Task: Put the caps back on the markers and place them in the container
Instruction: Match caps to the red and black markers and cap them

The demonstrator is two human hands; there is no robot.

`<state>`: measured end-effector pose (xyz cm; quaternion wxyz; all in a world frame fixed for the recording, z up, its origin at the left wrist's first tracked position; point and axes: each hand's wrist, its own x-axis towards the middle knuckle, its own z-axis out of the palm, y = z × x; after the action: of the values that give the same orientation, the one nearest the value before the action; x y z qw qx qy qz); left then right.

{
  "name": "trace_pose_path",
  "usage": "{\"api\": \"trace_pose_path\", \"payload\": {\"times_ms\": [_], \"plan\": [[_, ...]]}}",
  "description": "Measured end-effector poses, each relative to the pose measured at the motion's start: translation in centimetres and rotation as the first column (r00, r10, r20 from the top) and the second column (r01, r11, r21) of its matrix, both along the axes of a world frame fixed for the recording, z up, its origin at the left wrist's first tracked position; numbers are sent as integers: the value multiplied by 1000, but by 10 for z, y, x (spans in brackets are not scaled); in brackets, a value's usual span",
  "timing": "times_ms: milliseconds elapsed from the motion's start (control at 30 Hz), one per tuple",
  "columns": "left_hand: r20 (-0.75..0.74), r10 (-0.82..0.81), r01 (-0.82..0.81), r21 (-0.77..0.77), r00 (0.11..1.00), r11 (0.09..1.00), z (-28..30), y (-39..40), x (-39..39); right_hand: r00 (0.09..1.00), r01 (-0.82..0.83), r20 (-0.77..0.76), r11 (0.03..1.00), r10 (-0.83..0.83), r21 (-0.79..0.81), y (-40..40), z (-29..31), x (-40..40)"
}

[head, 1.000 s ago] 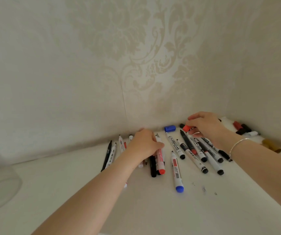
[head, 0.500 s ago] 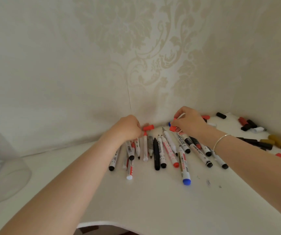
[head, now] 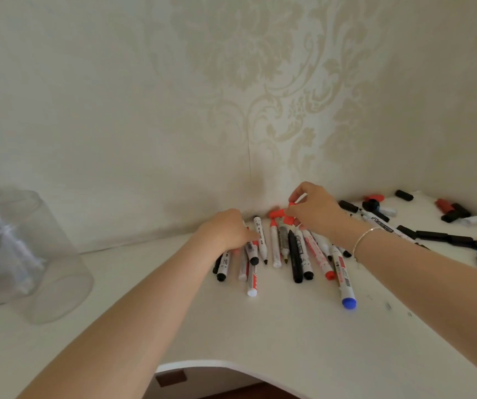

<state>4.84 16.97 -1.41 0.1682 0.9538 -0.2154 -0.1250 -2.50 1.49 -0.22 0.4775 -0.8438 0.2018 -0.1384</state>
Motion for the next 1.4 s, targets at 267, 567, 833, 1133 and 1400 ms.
{"api": "trace_pose_path", "payload": {"times_ms": [267, 567, 833, 1133, 1400], "plan": [[143, -49, 36, 94, 988, 995, -8, 10, 1, 1000, -27, -5, 1000, 27, -3, 9, 0, 4], [108, -109, 89, 171, 988, 981, -3, 6, -1, 1000, -14, -12, 1000, 14, 16, 8, -3, 10], [136, -180, 136, 284, 974, 949, -5, -4, -17, 1000, -9, 8, 1000, 9, 24, 3, -4, 9], [279, -237, 125, 365, 931, 922, 5, -20, -31, 1000, -15, 6, 997, 15, 70, -1, -1, 6], [30, -84, 89, -277, 996, 957, 9, -26, -27, 976, 54, 177, 928, -127, 369, -8, 8, 2]]}}
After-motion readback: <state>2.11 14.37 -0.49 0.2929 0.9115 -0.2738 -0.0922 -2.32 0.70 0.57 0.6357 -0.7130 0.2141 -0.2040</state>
